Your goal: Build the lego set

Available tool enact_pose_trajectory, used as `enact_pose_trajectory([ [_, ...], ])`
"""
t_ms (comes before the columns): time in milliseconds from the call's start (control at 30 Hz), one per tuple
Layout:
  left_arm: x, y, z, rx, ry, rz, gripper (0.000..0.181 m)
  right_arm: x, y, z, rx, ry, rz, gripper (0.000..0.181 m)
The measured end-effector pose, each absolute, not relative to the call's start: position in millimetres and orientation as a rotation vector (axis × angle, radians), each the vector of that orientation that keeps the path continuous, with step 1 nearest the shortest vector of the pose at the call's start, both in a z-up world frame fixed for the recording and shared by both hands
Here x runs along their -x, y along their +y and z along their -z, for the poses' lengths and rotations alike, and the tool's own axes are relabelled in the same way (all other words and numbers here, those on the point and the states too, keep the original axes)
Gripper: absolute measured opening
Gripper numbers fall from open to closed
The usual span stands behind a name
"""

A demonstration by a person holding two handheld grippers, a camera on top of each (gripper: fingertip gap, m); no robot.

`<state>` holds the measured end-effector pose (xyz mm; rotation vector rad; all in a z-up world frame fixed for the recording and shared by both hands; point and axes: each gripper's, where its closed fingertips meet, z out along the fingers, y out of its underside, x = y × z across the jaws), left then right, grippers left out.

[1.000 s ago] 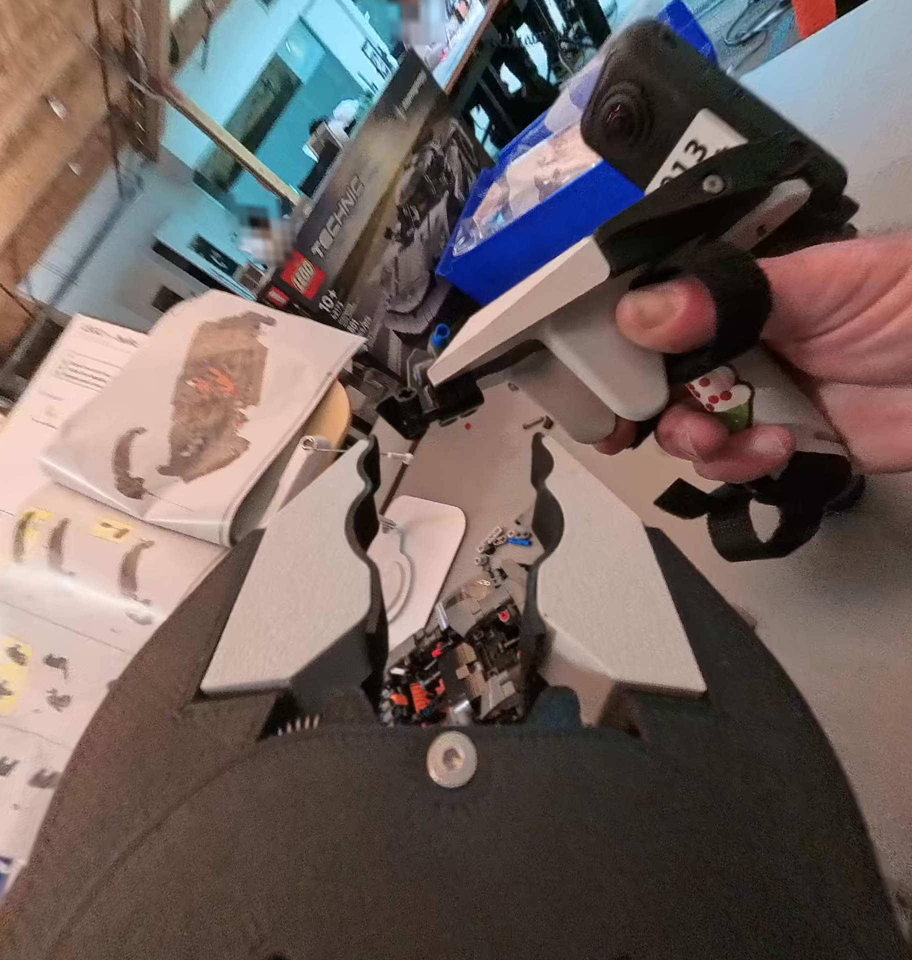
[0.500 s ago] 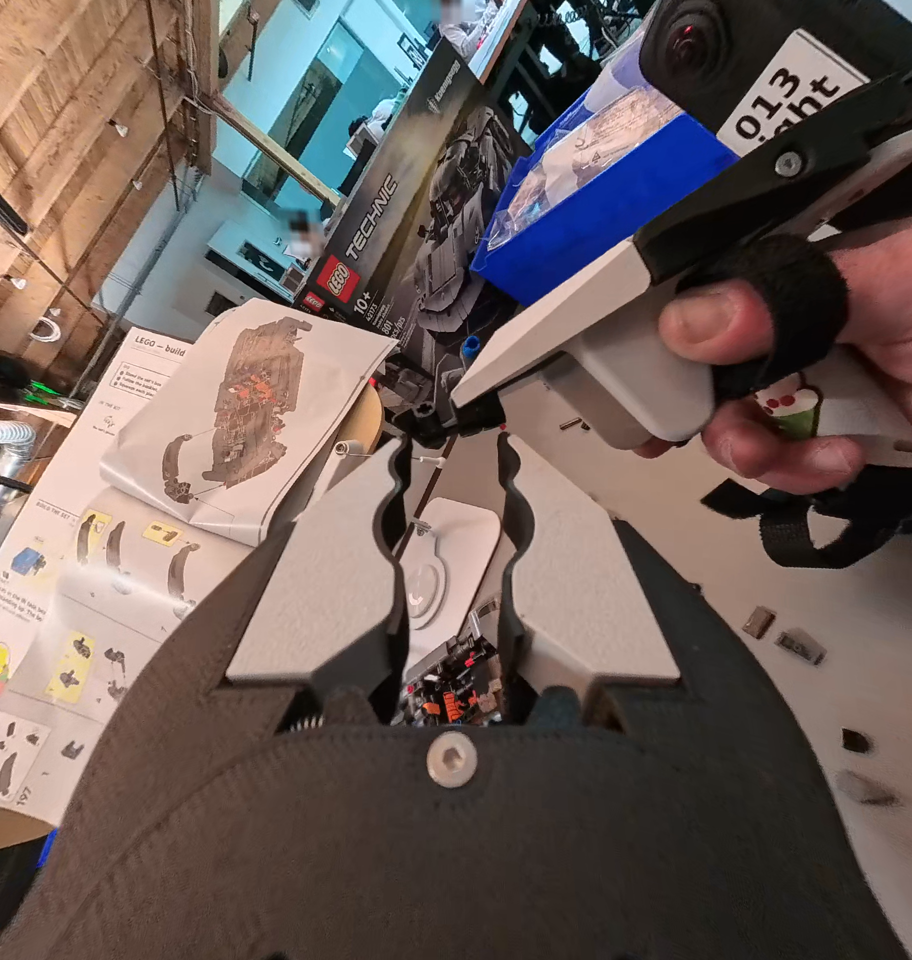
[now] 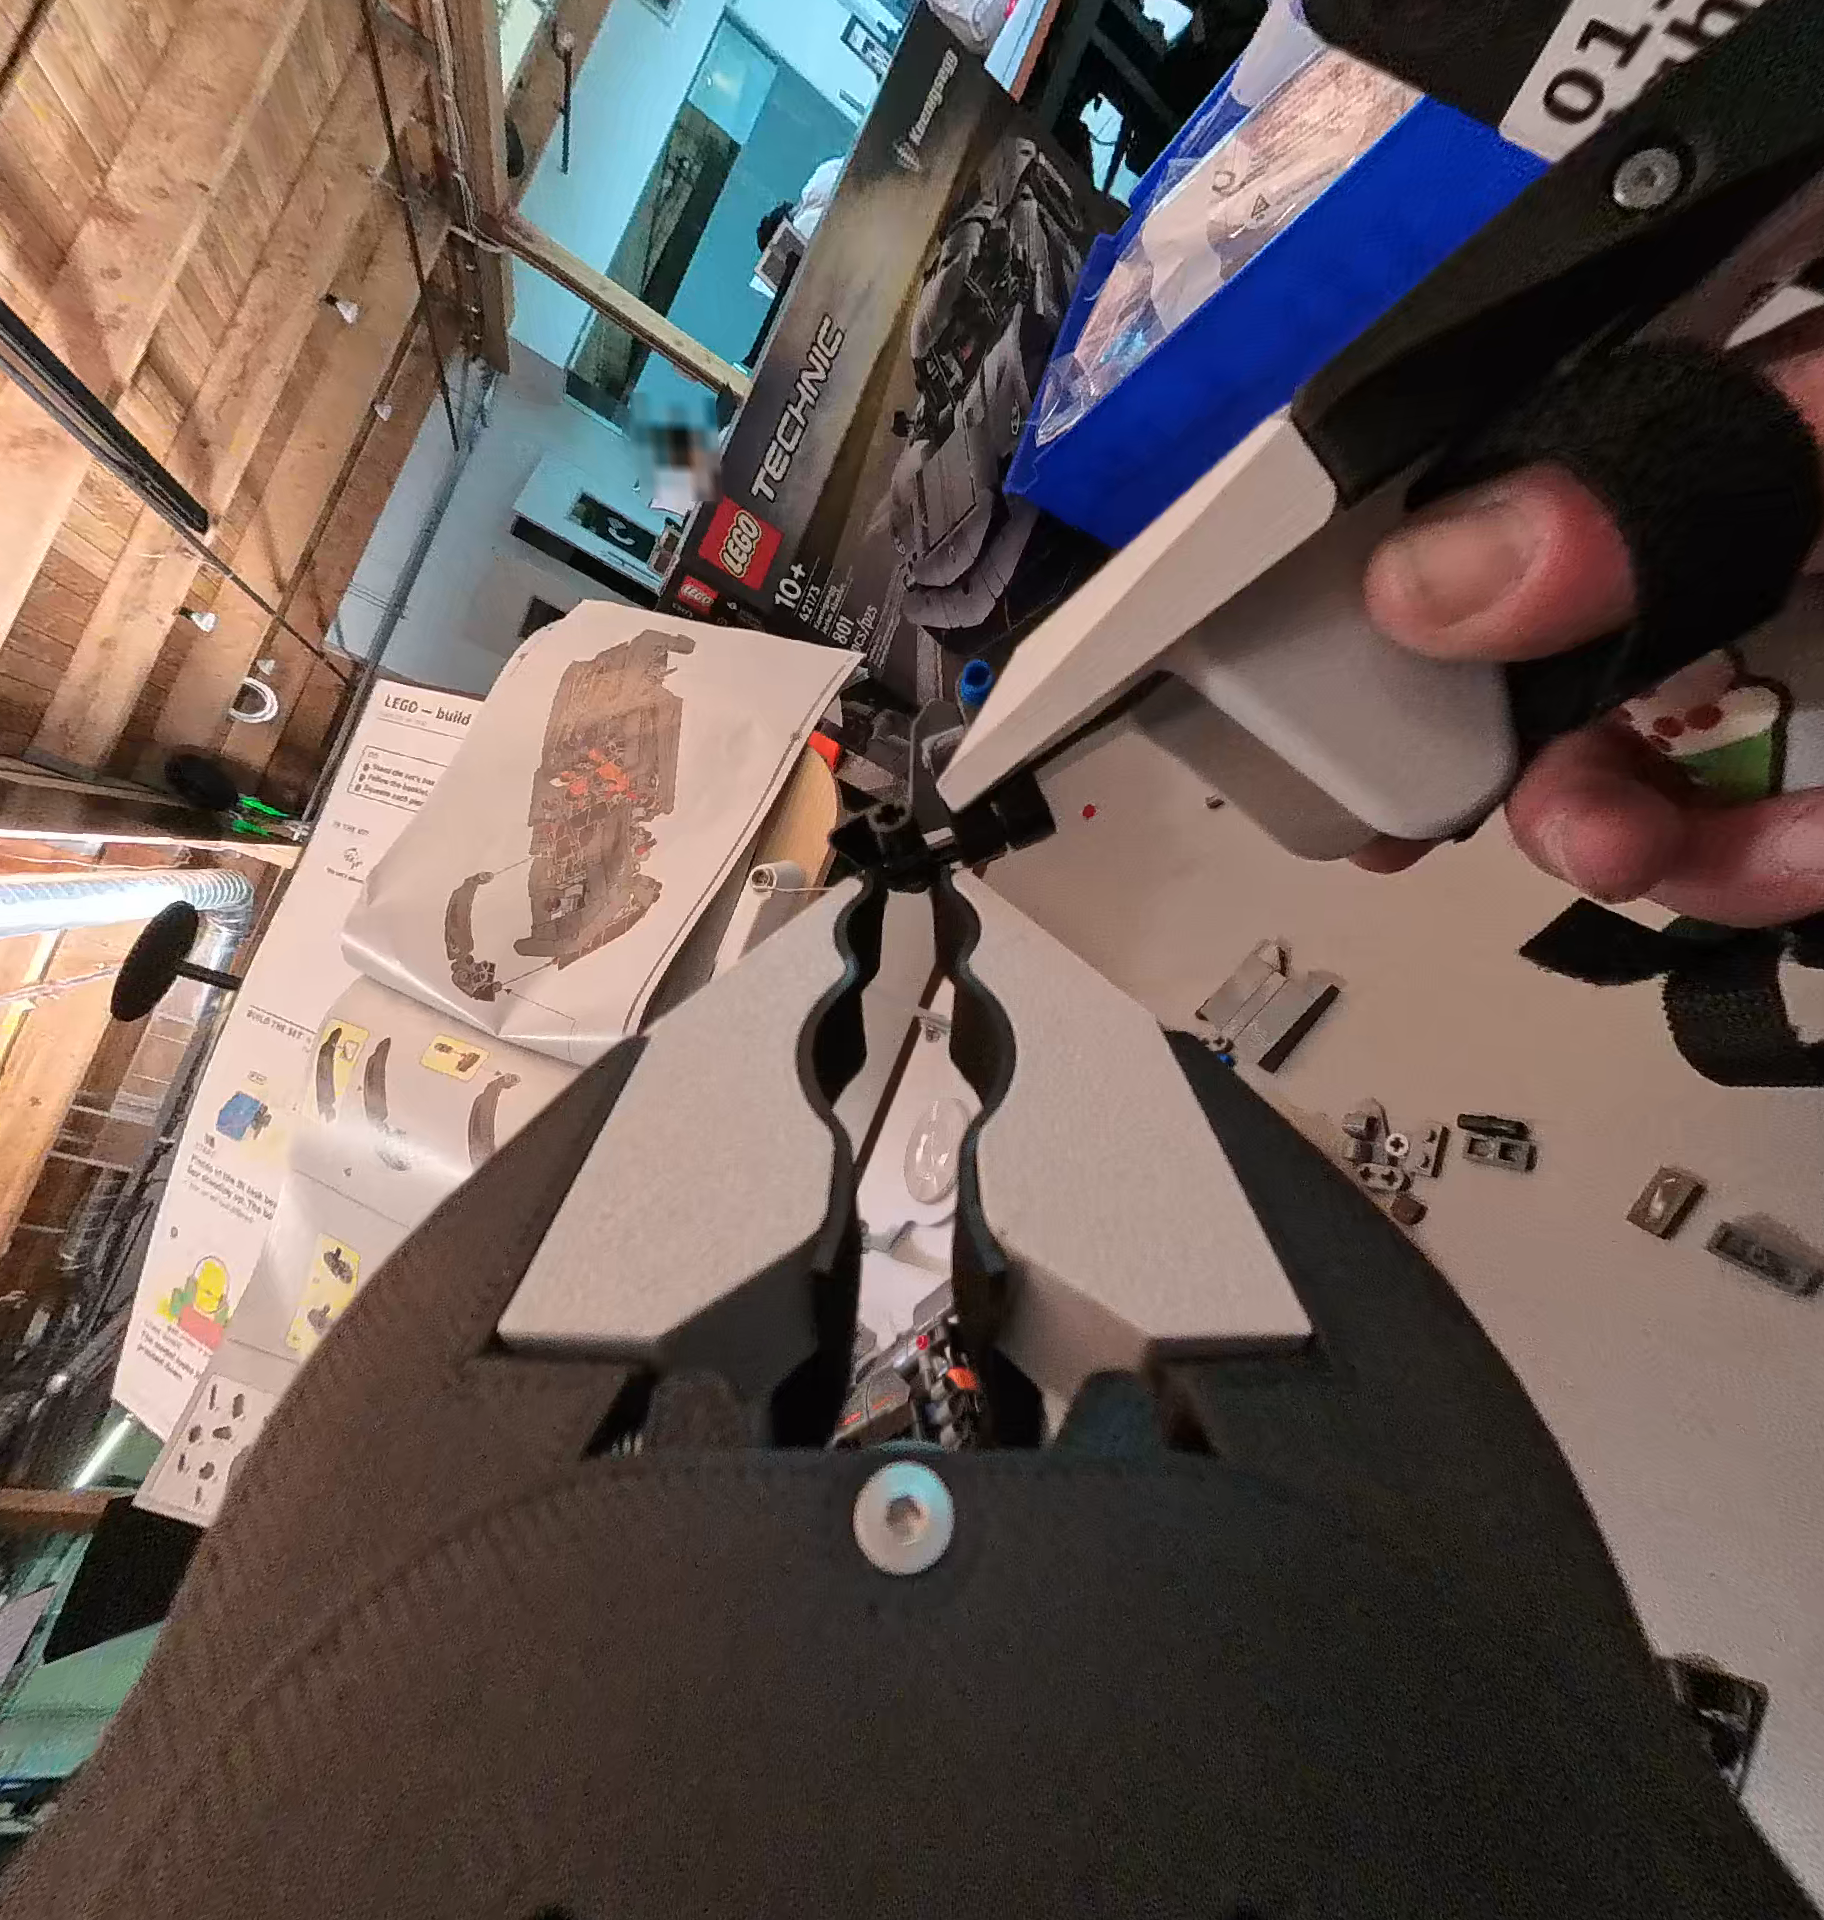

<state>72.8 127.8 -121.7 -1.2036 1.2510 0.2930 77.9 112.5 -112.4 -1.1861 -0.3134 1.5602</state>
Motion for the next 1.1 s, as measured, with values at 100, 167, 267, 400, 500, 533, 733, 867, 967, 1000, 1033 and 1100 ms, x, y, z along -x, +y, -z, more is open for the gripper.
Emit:
enact_pose_trajectory([
  [100,-72.6,127.9,121.4,1.170,1.272,-0.356,0.006,-78.2,112.2,112.3,1.185,-0.315,-1.560,0.014],
  [167,-73.6,127.2,121.4,1.172,1.276,-0.319,0.006,-78.9,112.2,112.0,1.181,-0.311,-1.561,0.014],
  [267,-75.6,127.3,125.2,1.198,1.296,-0.280,0.027,-80.9,115.2,112.8,1.184,-0.289,-1.565,0.013],
  [400,-83.0,124.0,133.6,1.241,1.318,-0.226,0.050,-80.2,115.3,113.1,1.185,-0.289,-1.562,0.013],
  [500,-79.0,127.6,127.3,1.221,1.282,-0.264,0.031,-78.5,114.4,114.1,1.190,-0.300,-1.555,0.013],
  [533,-78.5,126.9,126.1,1.217,1.280,-0.267,0.030,-77.7,113.6,113.6,1.188,-0.305,-1.550,0.014],
  [733,-76.4,128.3,126.8,1.190,1.283,-0.359,0.024,-77.2,114.6,115.3,1.201,-0.307,-1.541,0.014],
  [867,-75.5,129.7,127.7,1.192,1.282,-0.401,0.020,-77.1,115.6,116.5,1.207,-0.296,-1.554,0.014],
  [967,-75.2,129.9,127.8,1.188,1.280,-0.423,0.019,-77.1,115.7,116.7,1.204,-0.287,-1.572,0.014],
  [1000,-75.7,129.6,127.3,1.189,1.279,-0.423,0.019,-77.7,115.4,115.8,1.197,-0.284,-1.581,0.014],
  [1033,-76.2,129.3,126.2,1.187,1.278,-0.421,0.018,-78.2,115.1,114.9,1.188,-0.279,-1.591,0.014],
  [1100,-77.9,128.9,125.3,1.188,1.277,-0.392,0.018,-79.6,114.9,113.6,1.176,-0.272,-1.611,0.014],
])
